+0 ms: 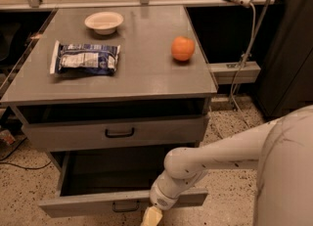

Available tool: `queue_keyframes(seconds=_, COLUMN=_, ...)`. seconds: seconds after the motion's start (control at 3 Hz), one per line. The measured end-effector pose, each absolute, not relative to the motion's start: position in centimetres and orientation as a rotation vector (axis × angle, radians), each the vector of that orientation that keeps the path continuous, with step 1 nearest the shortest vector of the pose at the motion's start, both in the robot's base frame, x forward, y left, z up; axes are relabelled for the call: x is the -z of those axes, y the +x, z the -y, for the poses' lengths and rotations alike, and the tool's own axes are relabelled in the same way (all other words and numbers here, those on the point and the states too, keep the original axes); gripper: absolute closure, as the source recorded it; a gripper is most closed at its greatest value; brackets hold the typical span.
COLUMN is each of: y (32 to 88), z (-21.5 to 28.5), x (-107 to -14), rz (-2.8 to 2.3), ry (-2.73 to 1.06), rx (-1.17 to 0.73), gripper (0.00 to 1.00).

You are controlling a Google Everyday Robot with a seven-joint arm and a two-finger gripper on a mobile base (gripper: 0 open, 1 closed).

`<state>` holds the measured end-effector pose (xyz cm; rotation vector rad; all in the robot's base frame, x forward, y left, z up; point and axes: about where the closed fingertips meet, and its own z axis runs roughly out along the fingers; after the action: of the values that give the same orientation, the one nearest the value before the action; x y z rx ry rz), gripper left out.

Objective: Open middle drawer

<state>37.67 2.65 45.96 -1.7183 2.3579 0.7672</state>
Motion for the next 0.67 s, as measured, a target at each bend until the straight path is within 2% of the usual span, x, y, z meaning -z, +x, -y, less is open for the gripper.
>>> queue_keyframes(seconds=0.67, y=38.78, z=-2.54, x=-45.41, rz=-2.379, ry=-1.74, rx=-0.744, gripper=0.0)
